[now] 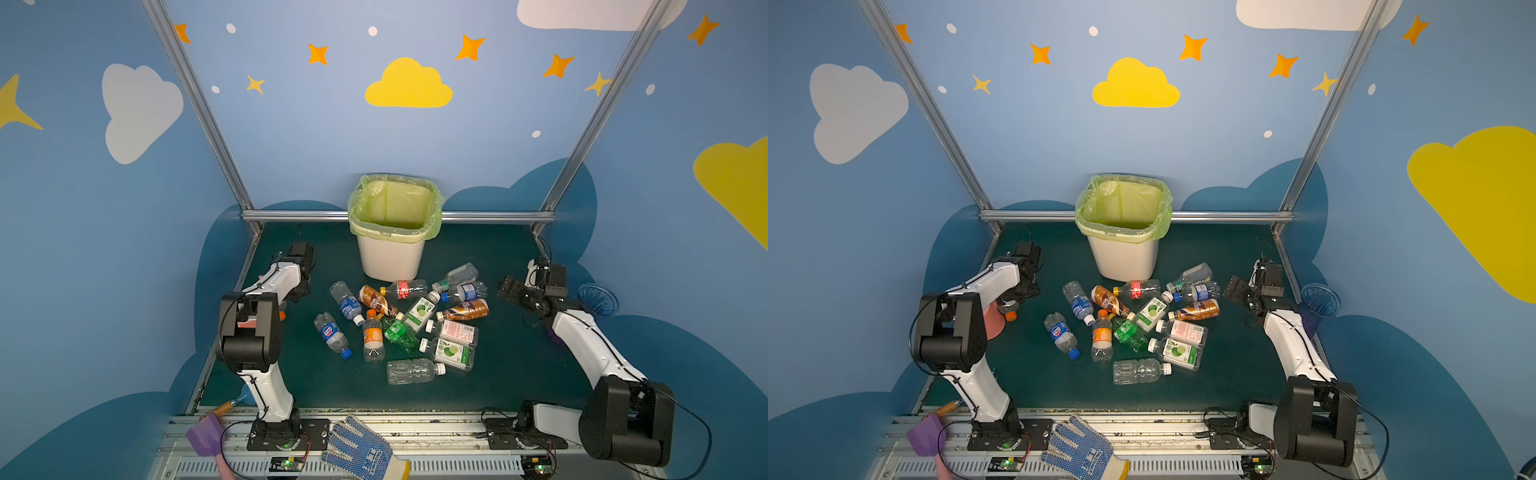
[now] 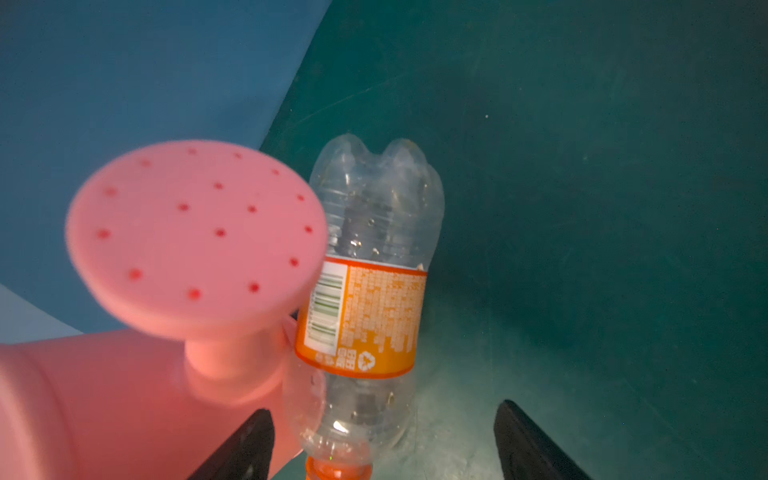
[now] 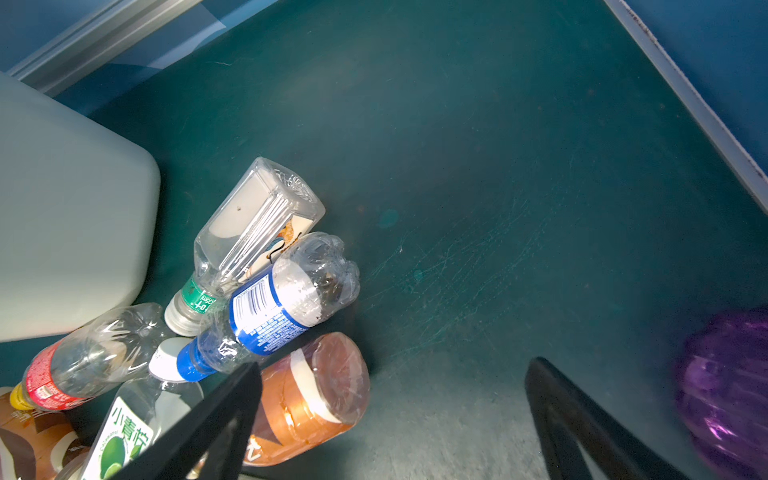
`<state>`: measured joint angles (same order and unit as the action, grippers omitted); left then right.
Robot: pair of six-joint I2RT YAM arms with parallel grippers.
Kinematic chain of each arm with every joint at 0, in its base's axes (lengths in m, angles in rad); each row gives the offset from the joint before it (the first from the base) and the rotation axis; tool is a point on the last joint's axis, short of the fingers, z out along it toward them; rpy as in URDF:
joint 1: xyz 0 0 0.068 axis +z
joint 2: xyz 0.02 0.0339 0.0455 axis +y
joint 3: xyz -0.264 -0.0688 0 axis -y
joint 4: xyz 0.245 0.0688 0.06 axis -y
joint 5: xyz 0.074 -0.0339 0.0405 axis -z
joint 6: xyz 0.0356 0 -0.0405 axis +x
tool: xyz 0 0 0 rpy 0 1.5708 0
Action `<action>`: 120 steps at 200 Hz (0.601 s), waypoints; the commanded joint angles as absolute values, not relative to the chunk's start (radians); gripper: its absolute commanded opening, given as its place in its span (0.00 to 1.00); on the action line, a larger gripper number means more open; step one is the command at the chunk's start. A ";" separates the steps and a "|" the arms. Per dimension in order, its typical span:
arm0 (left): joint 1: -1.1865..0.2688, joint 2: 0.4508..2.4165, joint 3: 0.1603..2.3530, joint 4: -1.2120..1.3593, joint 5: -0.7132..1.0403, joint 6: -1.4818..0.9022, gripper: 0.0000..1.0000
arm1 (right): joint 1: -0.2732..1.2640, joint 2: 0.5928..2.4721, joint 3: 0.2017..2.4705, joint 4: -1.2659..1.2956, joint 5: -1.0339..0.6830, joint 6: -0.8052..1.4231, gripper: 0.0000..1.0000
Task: Throw the plastic bottles in the bin
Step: 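Close the left gripper on the orange-label bottle beside the pink watering can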
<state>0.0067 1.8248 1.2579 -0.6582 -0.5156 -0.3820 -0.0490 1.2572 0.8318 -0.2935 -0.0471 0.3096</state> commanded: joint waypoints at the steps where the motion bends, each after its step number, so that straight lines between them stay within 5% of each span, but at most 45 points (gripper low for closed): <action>1: 0.021 1.854 1.283 -0.655 -0.515 -0.385 0.83 | -0.055 1.256 0.823 -0.305 -0.035 0.296 0.98; 120: 0.036 1.950 1.358 -0.630 -0.484 -0.332 0.84 | -0.060 1.252 0.816 -0.319 -0.028 0.299 0.98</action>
<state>0.0326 1.9285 1.3338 -0.6456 -0.5091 -0.3519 -0.0555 1.2579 0.8314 -0.3038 -0.0414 0.3065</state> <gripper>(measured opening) 0.830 0.983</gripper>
